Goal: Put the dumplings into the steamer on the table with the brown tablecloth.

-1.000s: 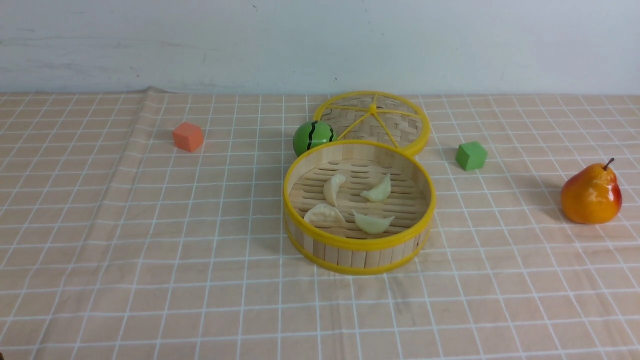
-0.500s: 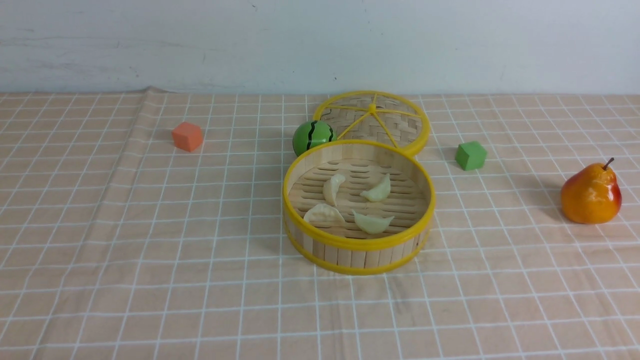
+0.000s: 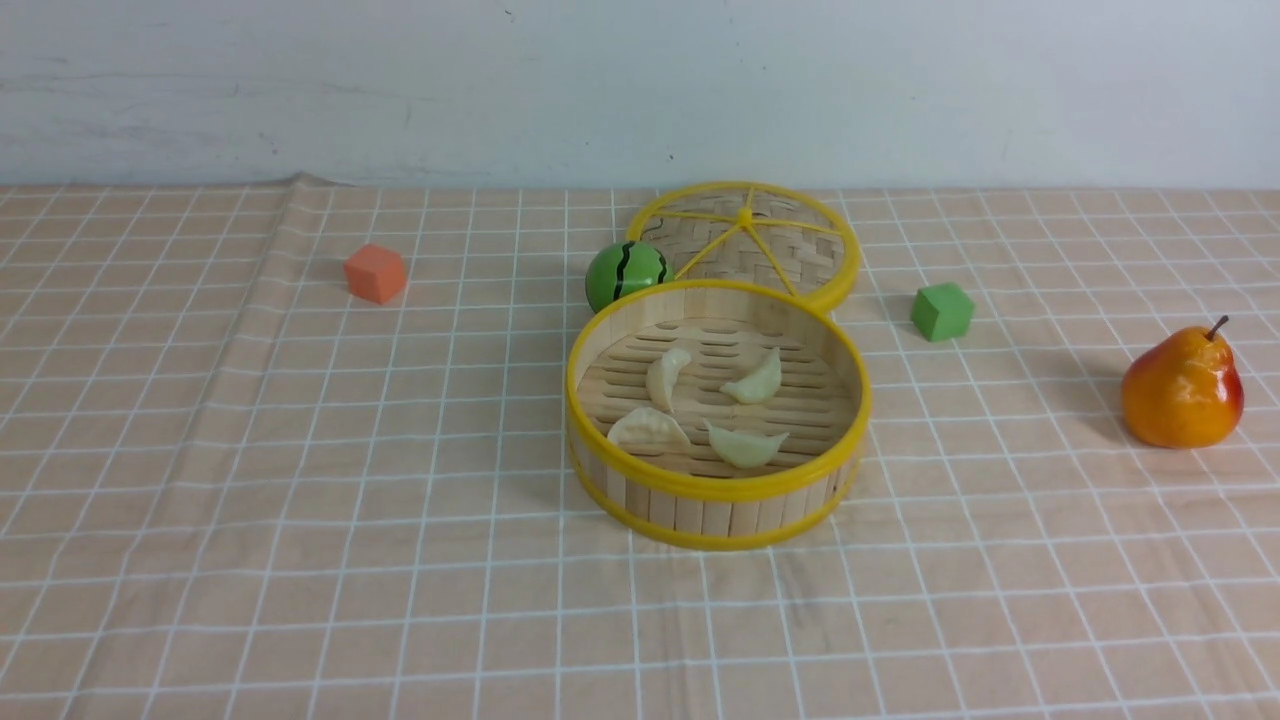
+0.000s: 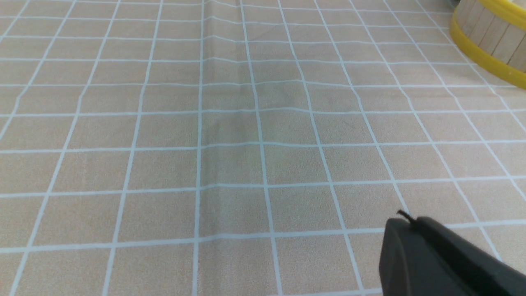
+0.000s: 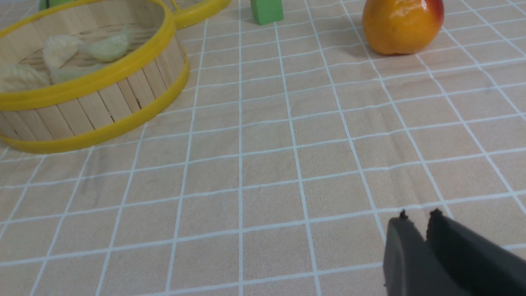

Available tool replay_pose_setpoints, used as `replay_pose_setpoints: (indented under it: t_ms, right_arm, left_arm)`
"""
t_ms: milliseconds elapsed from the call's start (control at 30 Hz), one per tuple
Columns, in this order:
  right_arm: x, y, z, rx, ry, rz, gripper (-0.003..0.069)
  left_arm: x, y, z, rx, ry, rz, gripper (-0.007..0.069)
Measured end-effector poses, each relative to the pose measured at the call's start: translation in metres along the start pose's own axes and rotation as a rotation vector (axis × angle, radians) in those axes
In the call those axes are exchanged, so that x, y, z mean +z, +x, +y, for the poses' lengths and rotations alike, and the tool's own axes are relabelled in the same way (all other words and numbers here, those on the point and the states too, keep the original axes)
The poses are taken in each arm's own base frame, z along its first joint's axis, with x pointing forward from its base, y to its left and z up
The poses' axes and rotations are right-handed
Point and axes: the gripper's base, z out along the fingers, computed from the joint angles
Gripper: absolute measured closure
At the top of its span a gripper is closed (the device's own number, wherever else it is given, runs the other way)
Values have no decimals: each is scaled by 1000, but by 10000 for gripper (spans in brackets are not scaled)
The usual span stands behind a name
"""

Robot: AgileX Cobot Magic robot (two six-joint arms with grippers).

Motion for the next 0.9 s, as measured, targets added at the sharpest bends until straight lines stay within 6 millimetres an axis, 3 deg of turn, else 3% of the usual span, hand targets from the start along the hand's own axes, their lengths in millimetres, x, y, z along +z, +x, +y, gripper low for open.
replay_pose_setpoints:
  t_ms: [900]
  right_arm:
    - [0,0,0,0,1,0,557]
  left_arm:
    - [0,0,0,-3,1,1,638]
